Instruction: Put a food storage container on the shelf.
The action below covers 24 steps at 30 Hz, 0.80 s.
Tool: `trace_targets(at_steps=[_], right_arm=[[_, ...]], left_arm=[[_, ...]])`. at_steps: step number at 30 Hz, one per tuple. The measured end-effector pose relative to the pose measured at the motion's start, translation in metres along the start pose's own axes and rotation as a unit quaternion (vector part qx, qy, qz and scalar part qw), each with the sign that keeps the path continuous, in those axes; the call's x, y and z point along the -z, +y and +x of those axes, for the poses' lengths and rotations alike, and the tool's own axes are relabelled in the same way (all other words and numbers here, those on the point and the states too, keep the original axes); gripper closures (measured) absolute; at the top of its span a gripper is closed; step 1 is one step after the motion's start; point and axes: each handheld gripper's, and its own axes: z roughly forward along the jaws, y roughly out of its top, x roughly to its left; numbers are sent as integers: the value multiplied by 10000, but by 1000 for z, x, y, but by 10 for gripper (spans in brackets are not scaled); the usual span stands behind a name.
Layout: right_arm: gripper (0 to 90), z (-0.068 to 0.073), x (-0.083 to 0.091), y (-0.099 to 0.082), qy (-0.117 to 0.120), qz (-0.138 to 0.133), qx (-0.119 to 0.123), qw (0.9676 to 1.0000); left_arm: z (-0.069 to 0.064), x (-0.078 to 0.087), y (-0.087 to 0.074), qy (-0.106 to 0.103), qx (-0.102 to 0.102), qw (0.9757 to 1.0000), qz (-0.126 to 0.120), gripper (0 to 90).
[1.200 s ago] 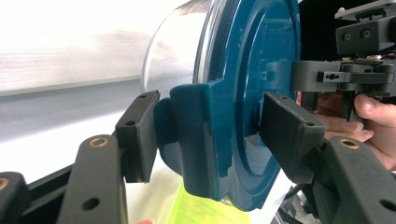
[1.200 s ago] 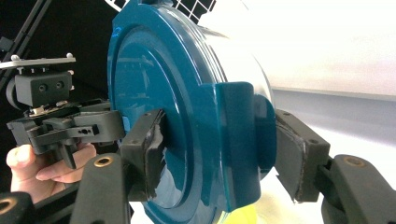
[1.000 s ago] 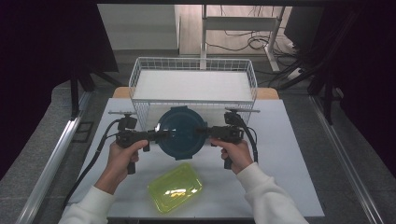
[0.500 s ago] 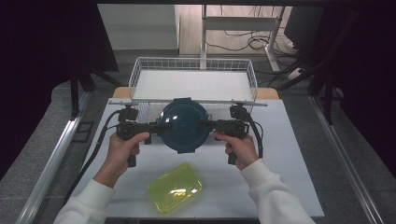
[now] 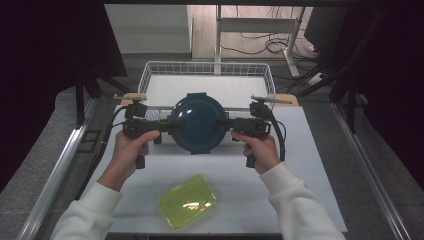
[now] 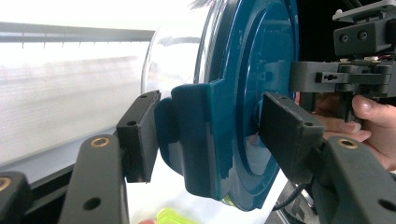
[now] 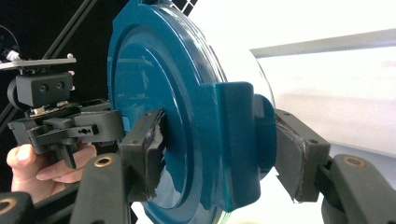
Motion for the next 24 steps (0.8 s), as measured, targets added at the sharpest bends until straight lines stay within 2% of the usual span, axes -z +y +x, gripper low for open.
trace_targets(at_steps=[14,24], right_arm=[[394,16,10,24,46,-191,169,9997],[394,24,13,44,4,-270,263,9993]], left_arm=[[-15,9,30,2,-225,9997,-92,405],[-16,10,50,-43,-286,9995,-150,406]])
